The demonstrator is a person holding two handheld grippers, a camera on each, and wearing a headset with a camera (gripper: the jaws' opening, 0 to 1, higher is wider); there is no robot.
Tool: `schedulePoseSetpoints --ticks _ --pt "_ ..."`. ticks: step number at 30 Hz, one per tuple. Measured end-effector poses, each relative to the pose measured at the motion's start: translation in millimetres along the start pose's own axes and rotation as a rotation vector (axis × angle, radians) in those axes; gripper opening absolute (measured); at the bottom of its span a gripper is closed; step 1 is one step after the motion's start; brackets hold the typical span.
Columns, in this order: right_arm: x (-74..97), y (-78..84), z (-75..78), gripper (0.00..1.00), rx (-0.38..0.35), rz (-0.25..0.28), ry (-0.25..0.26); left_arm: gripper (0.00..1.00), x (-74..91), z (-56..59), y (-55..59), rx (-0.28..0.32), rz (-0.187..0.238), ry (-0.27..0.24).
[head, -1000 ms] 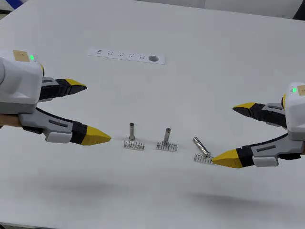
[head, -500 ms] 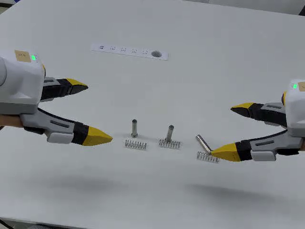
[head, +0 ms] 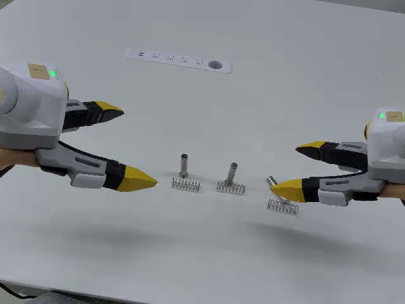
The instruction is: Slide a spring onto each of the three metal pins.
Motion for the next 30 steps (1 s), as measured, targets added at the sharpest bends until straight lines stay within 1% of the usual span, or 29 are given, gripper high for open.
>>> schedulePoseSetpoints --ticks 2,4,6,7,8,10,13,14,16,17,19,20,21,22,23,25,27,30 --pt "-3.2 1.9 2.6 0.62 -0.009 -0.011 0.007 0.92 -0.9 -0.5 3.6 -0.004 -0.014 -0.002" --pt "-5.1 4.6 5.2 0.55 -0.006 -0.033 0.023 0.92 -1.4 -0.8 5.6 0.002 -0.016 0.004" --pt "-8.8 7.6 7.4 0.54 -0.017 -0.050 0.033 0.91 -1.9 -1.0 6.8 0.008 -0.013 0.007" --pt "-10.8 9.5 9.3 0.53 -0.022 -0.061 0.051 0.91 -2.3 -1.2 7.4 0.010 -0.013 0.007" --pt "-12.6 10.8 9.9 0.53 -0.026 -0.069 0.055 0.91 -2.5 -1.0 7.5 0.012 -0.011 0.008" --pt "-16.4 13.6 10.3 0.48 -0.035 -0.092 0.064 0.91 -3.3 -1.2 8.0 0.024 0.000 0.009" --pt "-24.2 17.0 10.6 0.39 -0.045 -0.124 0.076 0.91 -4.5 -1.9 9.5 0.034 0.003 0.007" --pt "-26.6 18.2 10.7 0.38 -0.057 -0.138 0.083 0.91 -4.8 -2.0 9.8 0.035 0.003 0.007" --pt "-32.2 19.4 10.7 0.37 -0.054 -0.156 0.097 0.91 -5.3 -1.9 10.9 0.034 -0.004 0.008" --pt "-35.0 19.9 11.3 0.35 -0.065 -0.164 0.113 0.91 -5.6 -1.9 11.5 0.032 -0.007 0.008" --pt "-38.3 21.2 12.7 0.29 -0.085 -0.176 0.132 0.91 -5.8 -2.1 11.9 0.031 -0.011 0.009" --pt "-40.1 22.9 15.2 0.29 -0.101 -0.189 0.156 0.91 -5.7 -2.5 12.1 0.032 -0.011 0.008" --pt "-41.6 23.8 16.3 0.28 -0.109 -0.196 0.163 0.91 -5.6 -2.7 12.1 0.032 -0.010 0.008" --pt "-42.9 24.6 17.2 0.27 -0.117 -0.199 0.163 0.91 -5.3 -3.0 12.1 0.033 -0.009 0.007" --pt "-44.1 26.3 17.9 0.26 -0.134 -0.214 0.167 0.91 -4.9 -3.5 12.1 0.033 -0.008 0.006" --pt "-45.8 28.1 19.7 0.24 -0.142 -0.233 0.181 0.91 -4.3 -4.4 12.7 0.034 -0.010 0.004" --pt "-48.1 30.4 19.8 0.23 -0.151 -0.252 0.178 0.91 -3.8 -5.0 13.5 0.035 -0.010 0.004" --pt "-50.6 32.0 18.1 0.20 -0.141 -0.280 0.182 0.91 -3.6 -6.0 14.5 0.038 -0.012 0.002"
Point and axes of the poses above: the centre of the closed fingertips' face, and the gripper's own axes: x roughly backward along the fingers, z roughly to its right, y roughly out of its underside, the point moved 9 cm from there along x, roughly backward along the fingers, and after that the axes turned 2 degrees about -z, right-handed, at the moved point
